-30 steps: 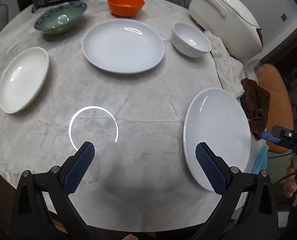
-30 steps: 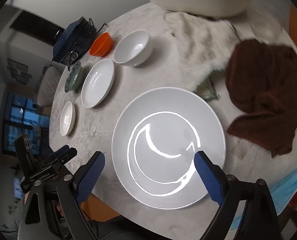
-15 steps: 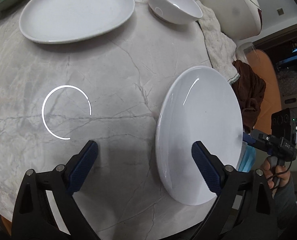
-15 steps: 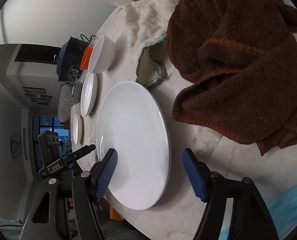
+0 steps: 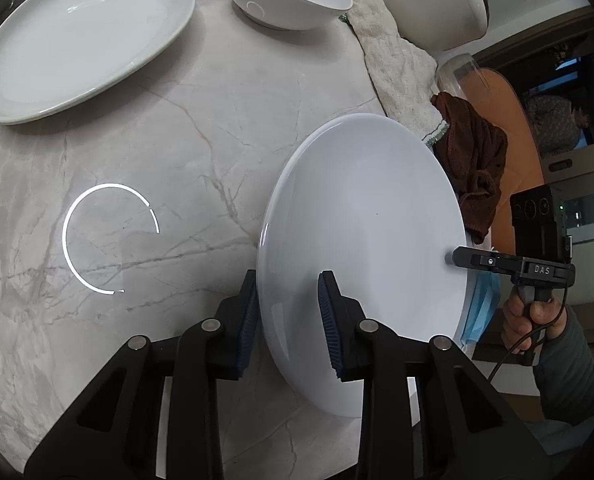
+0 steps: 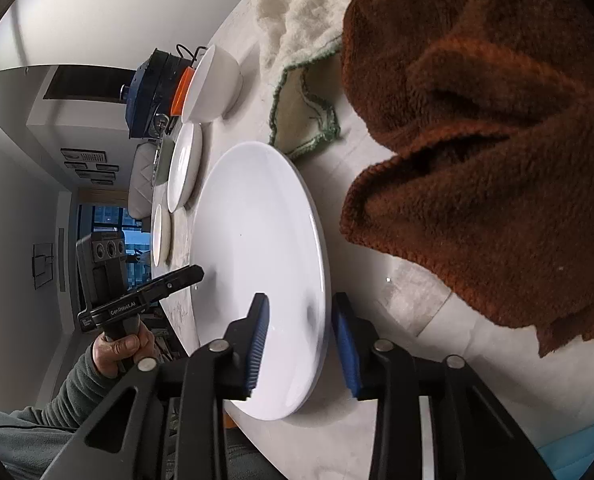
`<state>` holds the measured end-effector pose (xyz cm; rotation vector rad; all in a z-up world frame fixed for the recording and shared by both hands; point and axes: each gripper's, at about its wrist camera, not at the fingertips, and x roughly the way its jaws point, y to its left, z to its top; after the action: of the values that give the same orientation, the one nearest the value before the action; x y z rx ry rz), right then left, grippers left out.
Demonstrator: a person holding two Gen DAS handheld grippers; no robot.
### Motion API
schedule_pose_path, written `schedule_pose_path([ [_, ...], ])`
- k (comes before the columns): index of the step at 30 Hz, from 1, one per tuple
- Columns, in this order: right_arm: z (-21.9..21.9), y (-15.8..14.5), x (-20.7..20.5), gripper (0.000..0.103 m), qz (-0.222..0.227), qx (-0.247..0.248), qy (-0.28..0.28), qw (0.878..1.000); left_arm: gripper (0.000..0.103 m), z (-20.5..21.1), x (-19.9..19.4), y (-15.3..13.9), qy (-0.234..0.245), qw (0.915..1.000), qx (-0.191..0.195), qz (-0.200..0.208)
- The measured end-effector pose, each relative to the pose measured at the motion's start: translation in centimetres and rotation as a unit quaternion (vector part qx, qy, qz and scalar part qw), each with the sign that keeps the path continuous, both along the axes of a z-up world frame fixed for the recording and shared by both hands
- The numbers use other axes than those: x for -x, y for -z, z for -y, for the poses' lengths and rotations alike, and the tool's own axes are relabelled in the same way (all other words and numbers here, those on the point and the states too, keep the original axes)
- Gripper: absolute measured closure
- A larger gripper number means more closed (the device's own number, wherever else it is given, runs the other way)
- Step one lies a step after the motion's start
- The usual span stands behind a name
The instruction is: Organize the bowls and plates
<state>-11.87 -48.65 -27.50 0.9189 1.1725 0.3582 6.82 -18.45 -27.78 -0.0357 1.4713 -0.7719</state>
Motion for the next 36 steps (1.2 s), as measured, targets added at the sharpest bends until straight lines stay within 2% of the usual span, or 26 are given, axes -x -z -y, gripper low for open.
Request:
schedule_pose_path([
  [1, -0.1, 0.1, -0.1, 0.082, -0.005, 0.006, -0.001, 1.000, 0.077, 0.1, 0.0, 0.0, 0.002, 1.0000, -0.003, 0.001],
  [4, 0.4, 0.4, 0.1, 0.092, -0.011, 0.009, 0.012, 1.000, 0.085, 0.0, -0.3, 0.1, -0.001, 1.0000, -0.009, -0.003],
  [6, 0.8, 0.6, -0.3, 0.092, -0.016, -0.001, 0.021, 1.000, 0.086, -0.2, -0.3, 0.0, 0.000, 0.9999, -0.010, -0.002],
  [10, 0.2, 0.1, -1.0, 0.091, -0.021, 0.012, 0.019, 1.000, 0.085, -0.1, 0.0, -0.2, 0.002, 0.9996, -0.025, 0.013],
  [16, 0.1, 0.0, -1.0, 0.091, -0.023, 0.022, 0.020, 0.999, 0.085, -0.3, 0.3, -0.2, -0.001, 0.9995, -0.028, 0.016],
  [30, -0.3, 0.5, -1.7, 0.091, -0.025, -0.001, 0.025, 0.999, 0.085, -0.7, 0.6, -0.2, -0.005, 0.9996, -0.026, 0.013],
  [36, -0.6, -0.5, -2.0, 0.091, -0.017, -0.007, 0.015, 1.000, 0.085, -1.4, 1.1, -1.1, -0.011, 0.9997, -0.018, 0.013],
])
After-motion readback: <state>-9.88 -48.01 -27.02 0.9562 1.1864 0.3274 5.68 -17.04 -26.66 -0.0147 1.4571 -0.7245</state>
